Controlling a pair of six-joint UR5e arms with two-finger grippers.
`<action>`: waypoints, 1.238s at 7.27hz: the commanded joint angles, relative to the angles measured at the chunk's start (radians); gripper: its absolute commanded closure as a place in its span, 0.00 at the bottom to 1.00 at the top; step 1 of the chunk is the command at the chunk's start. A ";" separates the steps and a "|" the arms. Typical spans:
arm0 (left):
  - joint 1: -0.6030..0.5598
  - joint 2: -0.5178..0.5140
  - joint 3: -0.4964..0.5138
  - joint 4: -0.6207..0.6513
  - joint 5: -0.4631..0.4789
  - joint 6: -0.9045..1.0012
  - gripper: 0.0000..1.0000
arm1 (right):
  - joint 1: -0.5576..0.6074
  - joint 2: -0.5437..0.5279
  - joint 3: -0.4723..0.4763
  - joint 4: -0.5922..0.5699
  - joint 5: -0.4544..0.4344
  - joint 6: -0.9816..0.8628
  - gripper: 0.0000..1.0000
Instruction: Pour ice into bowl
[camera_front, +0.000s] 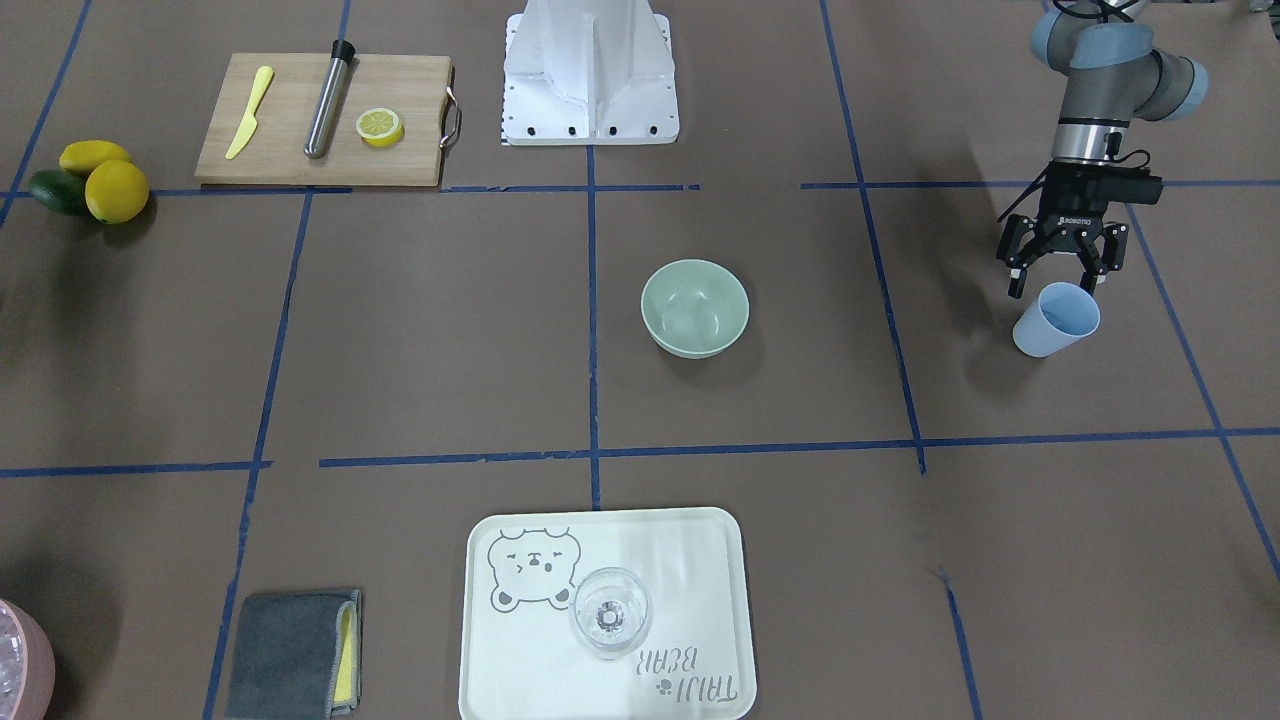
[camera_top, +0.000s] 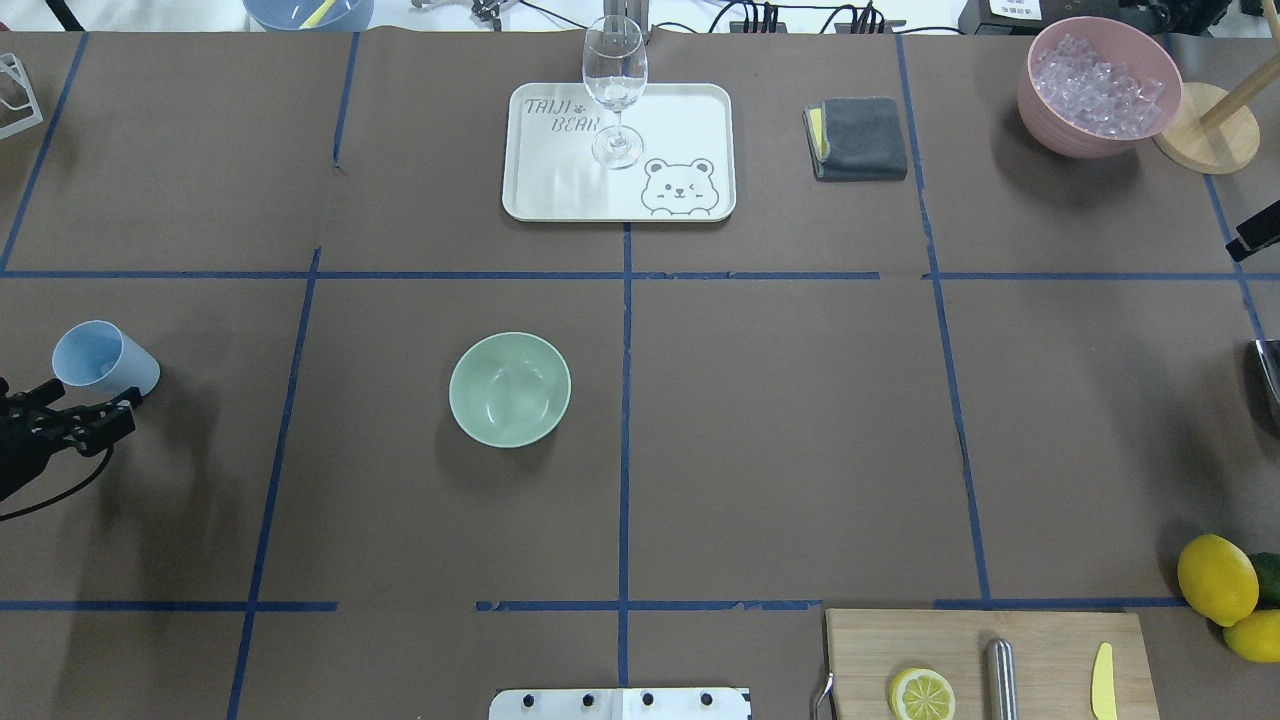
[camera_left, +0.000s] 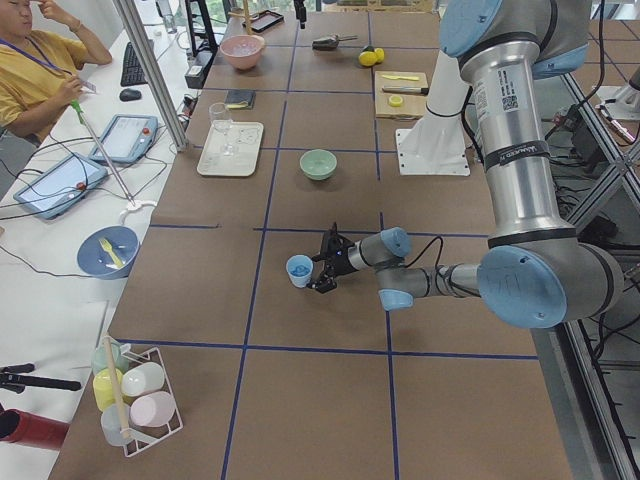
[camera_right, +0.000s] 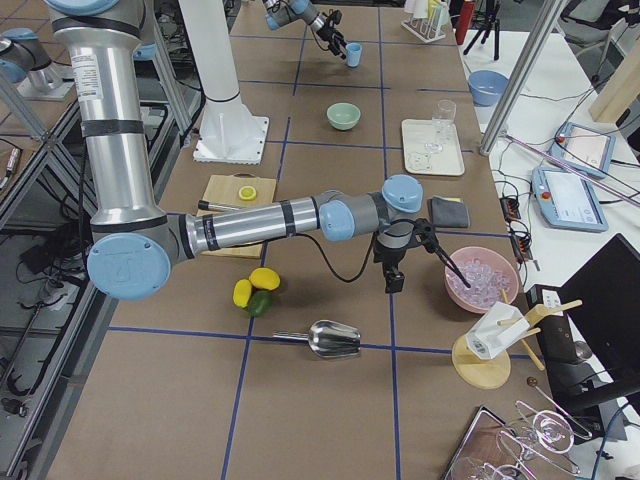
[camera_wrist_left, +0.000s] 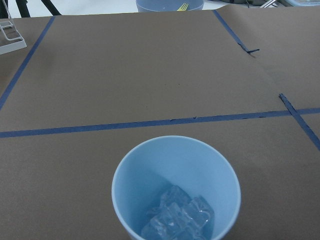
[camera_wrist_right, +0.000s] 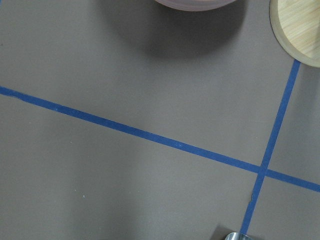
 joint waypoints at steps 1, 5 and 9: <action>0.000 -0.053 0.052 0.000 0.000 0.002 0.01 | 0.002 0.003 0.000 0.000 -0.002 0.001 0.00; -0.031 -0.064 0.072 0.001 0.003 0.002 0.01 | 0.002 0.009 -0.002 0.000 -0.003 0.004 0.00; -0.048 -0.095 0.092 0.003 0.006 0.002 0.02 | 0.002 0.011 -0.002 0.000 -0.005 0.006 0.00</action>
